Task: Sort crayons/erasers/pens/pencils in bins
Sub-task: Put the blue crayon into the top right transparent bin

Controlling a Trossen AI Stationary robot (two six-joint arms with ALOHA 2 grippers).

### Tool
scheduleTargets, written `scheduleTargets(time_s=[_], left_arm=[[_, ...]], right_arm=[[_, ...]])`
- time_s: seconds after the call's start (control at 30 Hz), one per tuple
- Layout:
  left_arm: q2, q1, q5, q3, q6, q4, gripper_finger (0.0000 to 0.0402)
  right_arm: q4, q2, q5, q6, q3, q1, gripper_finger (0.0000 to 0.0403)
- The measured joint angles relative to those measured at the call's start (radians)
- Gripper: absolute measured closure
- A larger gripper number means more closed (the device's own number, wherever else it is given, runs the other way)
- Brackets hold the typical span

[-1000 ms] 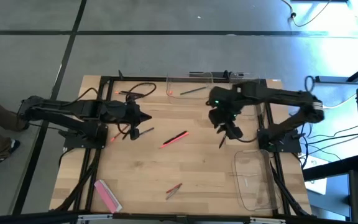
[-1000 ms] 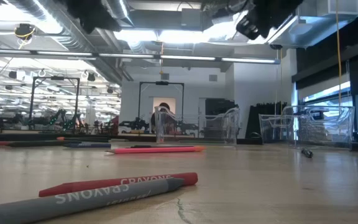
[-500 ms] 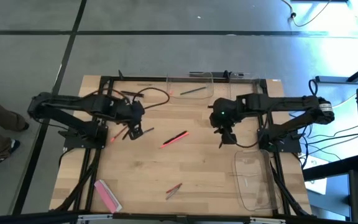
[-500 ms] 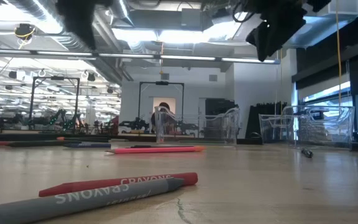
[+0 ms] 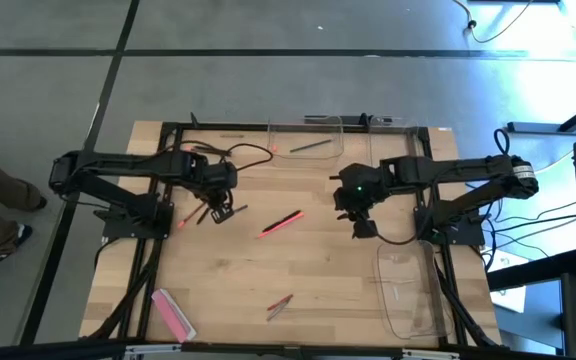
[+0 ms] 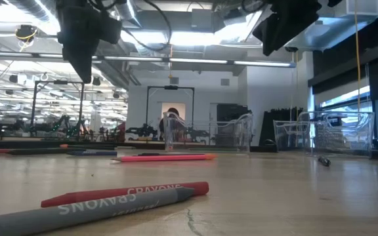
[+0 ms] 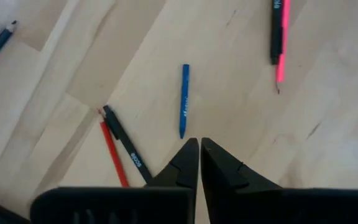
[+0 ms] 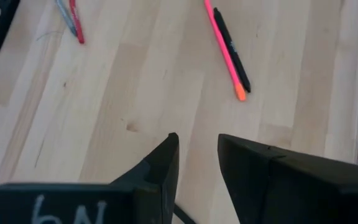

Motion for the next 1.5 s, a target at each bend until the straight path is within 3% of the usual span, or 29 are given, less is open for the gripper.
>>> scheduleTargets(time_s=[0.2, 0.4, 0.63, 0.93, 1.5], left_arm=[[0.042, 0.025, 0.004, 0.000, -0.015, 0.002, 0.0336], [0.120, 0.054, 0.096, 0.000, -0.065, 0.032, 0.0300], [0.264, 0.027, 0.087, 0.000, -0.036, 0.075, 0.0297], [0.423, -0.004, -0.038, 0.000, -0.024, 0.164, 0.0297], [0.533, -0.001, -0.079, 0.000, -0.006, 0.236, 0.0297]], right_arm=[[0.001, 0.000, 0.000, 0.001, 0.000, 0.014, 0.0289], [0.002, 0.000, 0.000, 0.003, 0.000, 0.014, 0.0289], [0.001, 0.000, 0.000, 0.025, 0.000, 0.014, 0.0289], [-0.001, 0.000, 0.000, 0.026, 0.000, 0.017, 0.0289], [-0.002, 0.000, 0.000, 0.025, 0.000, 0.017, 0.0289]])
